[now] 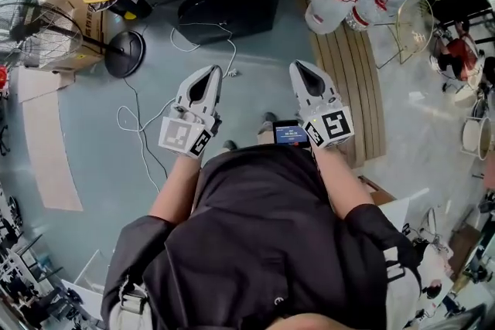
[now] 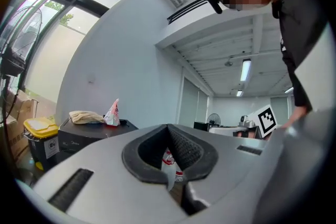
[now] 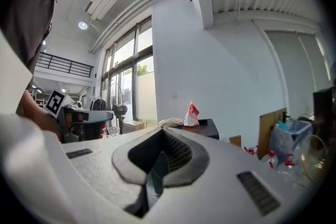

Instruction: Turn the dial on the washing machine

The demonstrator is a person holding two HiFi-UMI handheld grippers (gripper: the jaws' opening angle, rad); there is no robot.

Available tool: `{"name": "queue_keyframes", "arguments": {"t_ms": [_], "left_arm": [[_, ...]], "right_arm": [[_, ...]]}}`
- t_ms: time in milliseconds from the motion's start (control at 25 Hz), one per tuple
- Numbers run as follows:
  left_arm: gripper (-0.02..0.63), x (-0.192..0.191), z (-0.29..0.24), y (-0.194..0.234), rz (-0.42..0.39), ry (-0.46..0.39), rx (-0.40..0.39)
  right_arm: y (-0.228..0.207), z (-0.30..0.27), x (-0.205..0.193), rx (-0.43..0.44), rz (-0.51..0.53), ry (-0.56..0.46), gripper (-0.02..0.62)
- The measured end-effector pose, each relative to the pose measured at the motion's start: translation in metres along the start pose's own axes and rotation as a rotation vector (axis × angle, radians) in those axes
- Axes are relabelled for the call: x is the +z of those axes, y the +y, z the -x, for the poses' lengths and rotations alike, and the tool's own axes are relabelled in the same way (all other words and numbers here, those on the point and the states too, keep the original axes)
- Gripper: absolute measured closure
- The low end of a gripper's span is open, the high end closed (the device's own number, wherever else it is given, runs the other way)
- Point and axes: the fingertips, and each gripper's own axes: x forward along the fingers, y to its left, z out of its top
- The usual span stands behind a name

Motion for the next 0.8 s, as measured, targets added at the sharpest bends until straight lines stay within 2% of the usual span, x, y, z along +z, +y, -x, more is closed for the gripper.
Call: {"name": "queue_keyframes", "arguments": {"t_ms": [120, 240, 440, 600, 800], "left_arm": [[0.612, -0.002, 0.042, 0.009, -0.014, -0.002, 0.019], [0.612, -0.011, 0.085, 0.022, -0.047, 0.013, 0.025], [0.612, -0.025, 0.153, 0.049, 0.010, 0.015, 0.068], [0.612, -0.032, 0.178, 0.056, 0.022, 0.020, 0.106], [0.612, -0.035, 0.185, 0.040, 0.038, 0.006, 0.140]], "right_arm": [[0.032, 0.002, -0.007, -0.030, -0.016, 0.022, 0.594], [0.082, -0.007, -0.016, 0.009, 0.007, 0.043, 0.594], [0.143, -0.009, -0.018, 0.016, 0.015, 0.042, 0.594], [0.161, 0.005, -0.021, 0.021, 0.045, 0.071, 0.594], [0.153, 0.027, -0.028, 0.032, 0.023, 0.077, 0.594]]}}
